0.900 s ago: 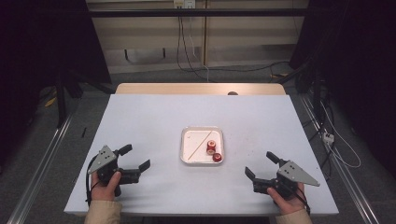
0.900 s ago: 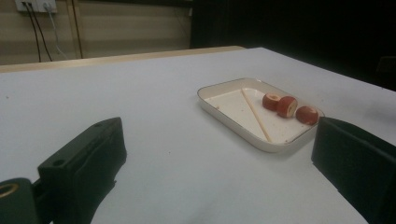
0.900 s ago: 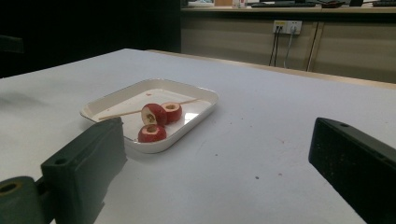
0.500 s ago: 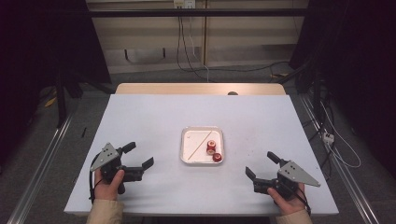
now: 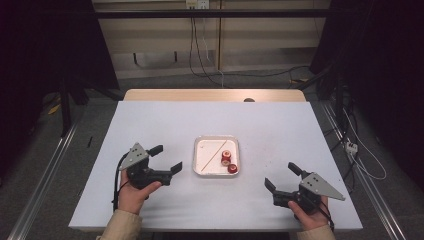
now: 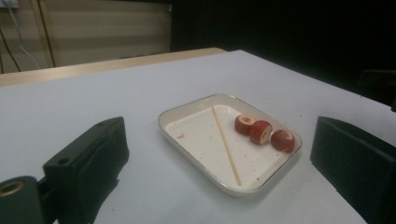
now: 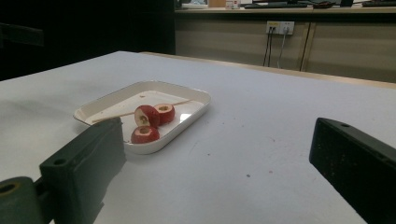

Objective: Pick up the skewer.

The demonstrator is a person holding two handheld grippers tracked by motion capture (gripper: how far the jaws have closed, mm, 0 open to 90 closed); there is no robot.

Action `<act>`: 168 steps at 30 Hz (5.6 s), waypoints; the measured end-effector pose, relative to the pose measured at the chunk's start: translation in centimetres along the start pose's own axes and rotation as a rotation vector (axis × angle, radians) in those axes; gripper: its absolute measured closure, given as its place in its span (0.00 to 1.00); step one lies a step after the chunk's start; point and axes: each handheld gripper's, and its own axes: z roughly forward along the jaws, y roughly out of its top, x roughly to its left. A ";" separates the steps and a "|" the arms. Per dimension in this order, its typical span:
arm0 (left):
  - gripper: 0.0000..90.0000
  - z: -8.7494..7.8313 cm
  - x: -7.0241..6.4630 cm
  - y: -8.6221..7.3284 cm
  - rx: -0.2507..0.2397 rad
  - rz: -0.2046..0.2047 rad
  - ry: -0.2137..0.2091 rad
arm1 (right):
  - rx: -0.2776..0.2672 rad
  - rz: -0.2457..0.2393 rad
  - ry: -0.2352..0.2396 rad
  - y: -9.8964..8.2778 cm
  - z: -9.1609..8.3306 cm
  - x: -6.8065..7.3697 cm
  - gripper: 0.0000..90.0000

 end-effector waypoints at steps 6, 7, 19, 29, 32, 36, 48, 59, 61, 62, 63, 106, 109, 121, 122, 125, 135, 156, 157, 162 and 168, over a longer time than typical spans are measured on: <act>0.03 2.4 -0.6 0.4 0.038 -0.011 -0.007 | -0.003 -0.005 0.001 0.1 0.0 0.0 0.03; 0.03 2.7 -0.6 0.5 0.051 -0.018 -0.003 | -0.004 -0.006 0.001 0.1 0.0 0.0 0.03; 0.32 7.1 -1.4 1.2 0.189 0.018 -0.038 | -0.009 -0.005 0.017 0.2 0.2 0.1 0.04; 0.59 10.2 -1.8 1.7 0.355 0.036 -0.013 | -0.017 -0.009 0.014 0.3 0.1 0.0 0.04; 0.64 11.1 -1.7 2.0 0.416 0.047 0.026 | -0.018 -0.005 0.012 0.3 0.0 -0.1 0.04; 0.73 12.0 -1.7 2.2 0.453 0.051 0.021 | -0.018 -0.005 0.014 0.3 0.0 -0.1 0.04; 0.89 14.7 -2.4 1.9 0.594 0.067 -0.004 | -0.017 0.002 0.011 0.2 -0.1 -0.3 0.04; 0.99 16.0 -2.9 2.2 0.669 0.053 0.006 | -0.016 0.000 0.013 0.2 -0.1 -0.2 0.04; 0.99 16.1 -3.2 2.3 0.684 0.061 0.021 | -0.016 0.000 0.014 0.2 -0.1 -0.2 0.04; 1.00 16.1 -3.3 2.4 0.693 0.065 0.031 | -0.016 -0.005 0.017 0.2 -0.1 -0.3 0.04; 1.00 16.2 -3.4 2.4 0.692 0.066 0.038 | -0.016 -0.005 0.017 0.2 -0.1 -0.3 0.04; 0.96 12.8 -2.1 2.8 0.752 0.011 0.022 | -0.013 0.000 0.018 0.1 0.0 -0.3 0.04; 0.97 12.8 -2.1 2.7 0.756 0.011 0.022 | -0.010 -0.010 0.018 0.1 0.0 -0.3 0.04; 0.99 13.3 -2.2 2.8 0.824 0.015 0.005 | -0.005 -0.010 0.022 0.1 0.1 -0.2 0.04; 0.99 13.4 -2.2 2.8 0.830 0.021 0.007 | -0.005 -0.010 0.022 0.1 0.1 -0.2 0.04; 0.99 13.6 -2.3 2.8 0.844 0.016 0.012 | -0.005 -0.011 0.022 0.1 0.2 -0.2 0.04; 0.99 11.4 -1.4 2.8 0.696 -0.082 0.003 | 0.012 0.014 0.019 0.2 0.6 -0.5 0.03; 0.99 5.3 -0.6 1.4 0.447 -0.158 -0.064 | 0.164 0.039 0.086 1.5 5.8 0.8 0.03; 0.99 5.1 -0.5 1.3 0.448 -0.161 -0.061 | 0.164 0.039 0.086 1.5 5.8 0.8 0.03; 0.99 4.1 0.0 0.7 0.419 -0.172 -0.053 | 0.183 0.027 0.105 1.7 6.8 1.4 0.03; 0.99 2.8 0.3 0.8 0.378 -0.177 -0.044 | 0.205 0.037 0.102 1.9 8.1 1.7 0.04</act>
